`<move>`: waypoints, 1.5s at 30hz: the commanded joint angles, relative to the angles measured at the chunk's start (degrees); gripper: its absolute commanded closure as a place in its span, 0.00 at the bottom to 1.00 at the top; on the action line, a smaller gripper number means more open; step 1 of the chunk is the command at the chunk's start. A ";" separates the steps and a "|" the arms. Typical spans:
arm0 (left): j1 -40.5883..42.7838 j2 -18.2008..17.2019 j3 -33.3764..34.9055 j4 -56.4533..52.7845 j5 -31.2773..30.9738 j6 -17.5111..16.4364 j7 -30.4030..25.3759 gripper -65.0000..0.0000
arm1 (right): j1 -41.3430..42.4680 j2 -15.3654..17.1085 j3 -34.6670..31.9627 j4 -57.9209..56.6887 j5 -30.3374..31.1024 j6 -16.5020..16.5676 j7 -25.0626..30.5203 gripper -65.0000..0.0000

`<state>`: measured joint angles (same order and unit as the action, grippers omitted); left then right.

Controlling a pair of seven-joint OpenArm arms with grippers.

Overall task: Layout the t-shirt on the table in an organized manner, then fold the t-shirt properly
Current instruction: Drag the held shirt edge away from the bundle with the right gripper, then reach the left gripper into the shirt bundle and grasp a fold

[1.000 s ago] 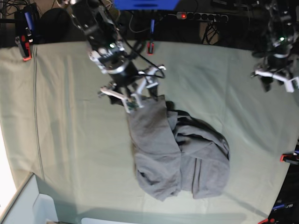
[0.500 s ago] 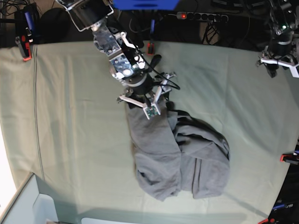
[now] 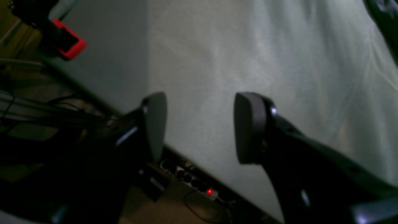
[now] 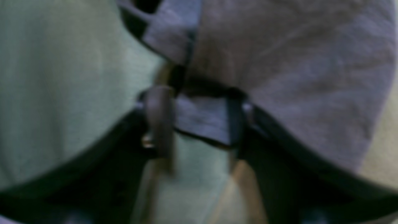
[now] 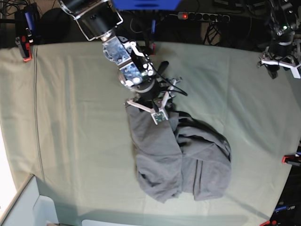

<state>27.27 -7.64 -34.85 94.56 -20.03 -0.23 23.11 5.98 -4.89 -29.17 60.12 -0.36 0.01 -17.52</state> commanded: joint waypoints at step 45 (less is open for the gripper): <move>-14.04 -0.58 24.87 0.51 0.03 0.01 -1.62 0.48 | -22.11 -0.96 54.09 41.46 0.76 13.22 -1.08 1.00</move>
<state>14.02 -7.79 -9.58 94.08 -19.97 -0.08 23.11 -16.27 -6.20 24.84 100.62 0.25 12.03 -20.01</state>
